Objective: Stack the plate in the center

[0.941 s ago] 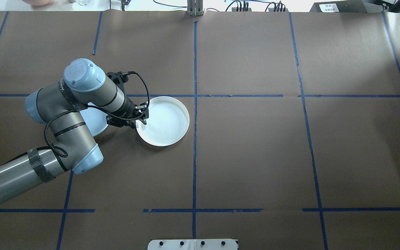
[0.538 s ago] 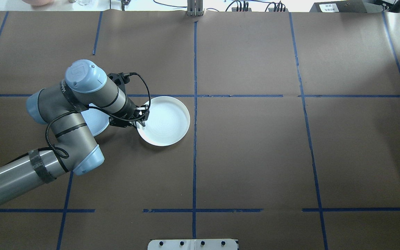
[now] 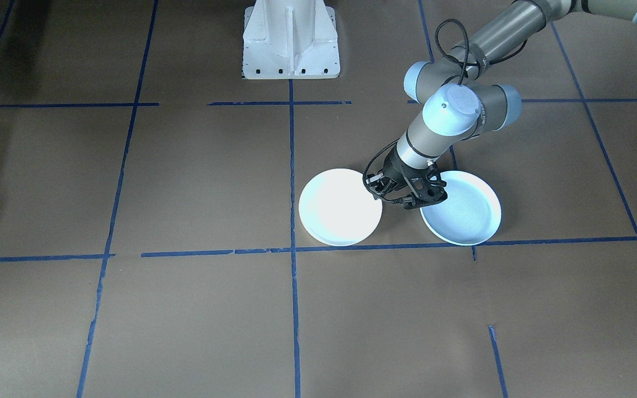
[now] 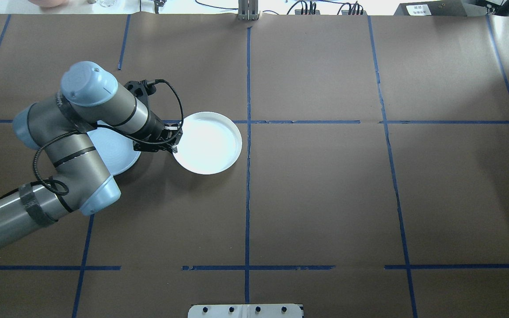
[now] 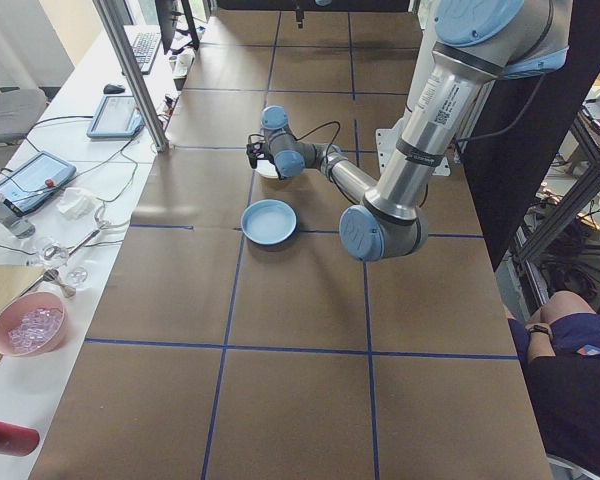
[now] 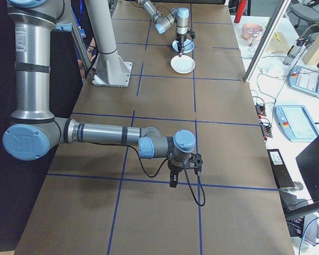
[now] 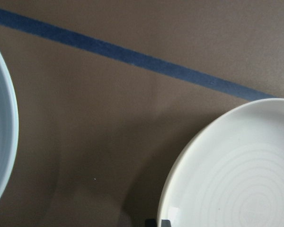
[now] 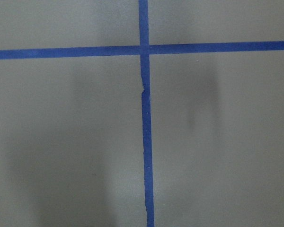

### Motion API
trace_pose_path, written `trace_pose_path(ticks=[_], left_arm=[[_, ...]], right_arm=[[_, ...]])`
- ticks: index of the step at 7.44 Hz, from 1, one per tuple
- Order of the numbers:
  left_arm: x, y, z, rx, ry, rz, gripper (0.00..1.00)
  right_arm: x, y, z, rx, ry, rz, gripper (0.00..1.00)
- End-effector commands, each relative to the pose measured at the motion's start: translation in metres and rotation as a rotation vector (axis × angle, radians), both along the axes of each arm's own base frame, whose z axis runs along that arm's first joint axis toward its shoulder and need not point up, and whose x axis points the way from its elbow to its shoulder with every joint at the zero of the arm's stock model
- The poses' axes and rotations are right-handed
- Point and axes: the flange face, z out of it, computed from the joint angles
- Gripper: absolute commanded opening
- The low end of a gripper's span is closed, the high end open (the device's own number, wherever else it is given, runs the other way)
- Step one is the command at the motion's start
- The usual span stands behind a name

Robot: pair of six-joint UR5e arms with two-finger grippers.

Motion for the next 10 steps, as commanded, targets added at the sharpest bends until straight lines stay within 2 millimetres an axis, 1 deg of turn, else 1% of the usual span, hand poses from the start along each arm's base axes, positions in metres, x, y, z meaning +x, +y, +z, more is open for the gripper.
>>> trace_pose_path(ticks=[1,2,3,4,5,6,8,9,10], left_arm=[[-0.085,0.007,-0.021,0.011,0.093,-0.005,0.00],[-0.117,0.018,-0.009,0.049,0.095,0.002,0.00],[-0.145,0.028,0.027,0.099,0.057,0.024,0.00],[-0.165,0.027,0.066,0.133,0.008,0.039,0.00],[-0.175,0.030,0.092,0.154,-0.025,0.058,0.00],[-0.186,0.023,0.115,0.158,-0.055,0.059,0.00],[-0.186,0.009,0.153,0.103,-0.098,0.055,0.00],[-0.189,-0.003,0.165,0.097,-0.102,0.038,0.00],[-0.190,-0.007,0.180,0.104,-0.096,0.032,0.00]], right_arm=[[0.000,0.000,0.000,0.000,0.000,0.000,1.00],[0.000,0.000,0.000,0.000,0.000,0.000,1.00],[0.000,0.000,0.000,0.000,0.000,0.000,1.00],[0.000,0.000,0.000,0.000,0.000,0.000,1.00],[0.000,0.000,0.000,0.000,0.000,0.000,1.00],[0.000,0.000,0.000,0.000,0.000,0.000,1.00],[0.000,0.000,0.000,0.000,0.000,0.000,1.00],[0.000,0.000,0.000,0.000,0.000,0.000,1.00],[0.000,0.000,0.000,0.000,0.000,0.000,1.00]])
